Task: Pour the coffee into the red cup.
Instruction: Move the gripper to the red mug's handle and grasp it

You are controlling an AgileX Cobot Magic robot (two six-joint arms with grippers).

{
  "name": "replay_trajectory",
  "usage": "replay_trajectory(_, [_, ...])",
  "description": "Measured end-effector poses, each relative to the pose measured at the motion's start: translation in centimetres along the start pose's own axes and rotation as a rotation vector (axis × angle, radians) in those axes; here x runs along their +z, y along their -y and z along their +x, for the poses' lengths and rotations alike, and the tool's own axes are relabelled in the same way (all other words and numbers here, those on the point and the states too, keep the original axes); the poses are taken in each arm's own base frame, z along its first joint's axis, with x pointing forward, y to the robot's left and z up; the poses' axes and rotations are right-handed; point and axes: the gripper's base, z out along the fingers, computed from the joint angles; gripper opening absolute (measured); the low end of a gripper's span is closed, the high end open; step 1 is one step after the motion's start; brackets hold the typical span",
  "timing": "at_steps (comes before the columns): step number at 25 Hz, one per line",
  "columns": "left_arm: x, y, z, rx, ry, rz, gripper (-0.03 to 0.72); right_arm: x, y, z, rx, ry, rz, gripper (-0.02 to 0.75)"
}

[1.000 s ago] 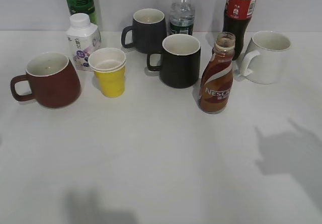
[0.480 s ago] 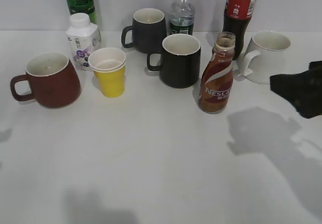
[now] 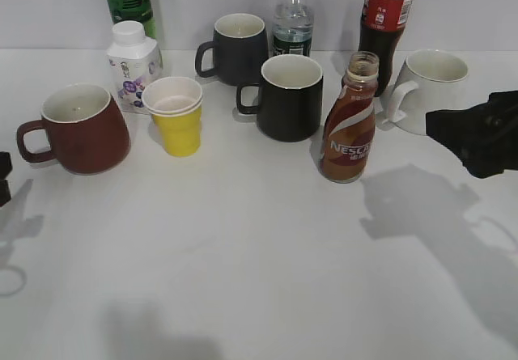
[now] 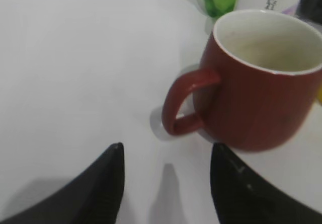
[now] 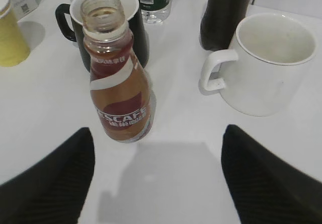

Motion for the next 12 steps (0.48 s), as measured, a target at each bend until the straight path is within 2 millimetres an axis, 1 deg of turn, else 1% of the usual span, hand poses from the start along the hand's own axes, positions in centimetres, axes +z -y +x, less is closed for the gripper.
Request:
replay_trajectory(8, [2.7, 0.0, 1.1, 0.047, 0.127, -0.008, 0.427, 0.0, 0.0, 0.0, 0.001, 0.0, 0.0, 0.586])
replay_trajectory(12, [3.9, 0.1, 1.7, 0.06, 0.127, -0.003, 0.41, 0.0, 0.0, 0.0, 0.001, 0.0, 0.0, 0.586])
